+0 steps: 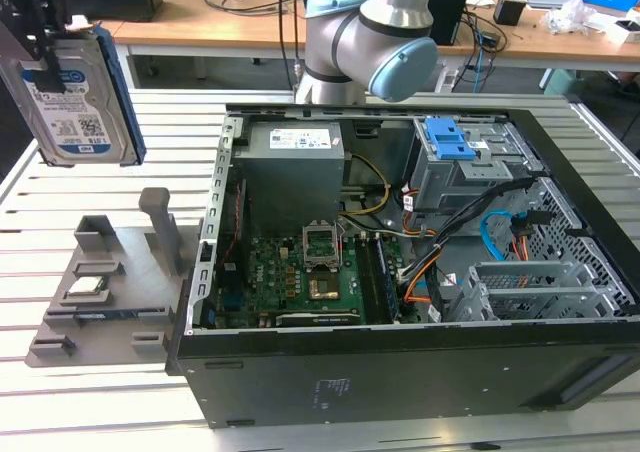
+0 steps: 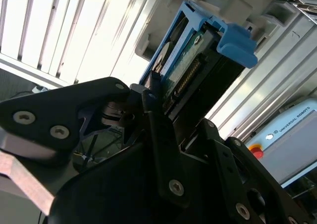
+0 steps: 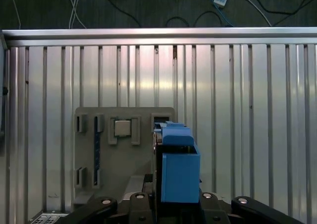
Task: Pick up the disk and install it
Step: 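Pick up the disk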
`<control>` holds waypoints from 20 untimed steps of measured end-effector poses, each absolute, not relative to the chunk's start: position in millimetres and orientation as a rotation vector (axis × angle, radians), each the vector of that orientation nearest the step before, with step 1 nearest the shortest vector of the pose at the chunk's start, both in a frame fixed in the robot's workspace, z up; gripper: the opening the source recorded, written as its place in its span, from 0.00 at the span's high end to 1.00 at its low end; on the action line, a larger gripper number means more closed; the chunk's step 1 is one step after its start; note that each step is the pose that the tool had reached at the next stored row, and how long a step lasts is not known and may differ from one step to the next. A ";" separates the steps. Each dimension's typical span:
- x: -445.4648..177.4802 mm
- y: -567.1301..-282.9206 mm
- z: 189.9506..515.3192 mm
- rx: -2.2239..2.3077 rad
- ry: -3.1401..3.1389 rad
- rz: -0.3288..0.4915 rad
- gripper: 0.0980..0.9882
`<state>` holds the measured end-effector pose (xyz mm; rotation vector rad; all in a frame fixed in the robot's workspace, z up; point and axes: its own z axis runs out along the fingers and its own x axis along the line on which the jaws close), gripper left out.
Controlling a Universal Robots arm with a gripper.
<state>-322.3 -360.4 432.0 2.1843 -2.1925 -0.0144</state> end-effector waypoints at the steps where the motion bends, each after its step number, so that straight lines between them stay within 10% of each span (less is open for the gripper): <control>1: -322.3 -360.4 433.8 2.184 -2.192 -0.014 0.71; 20: -322.2 -360.0 464.9 2.184 -2.192 -0.014 0.71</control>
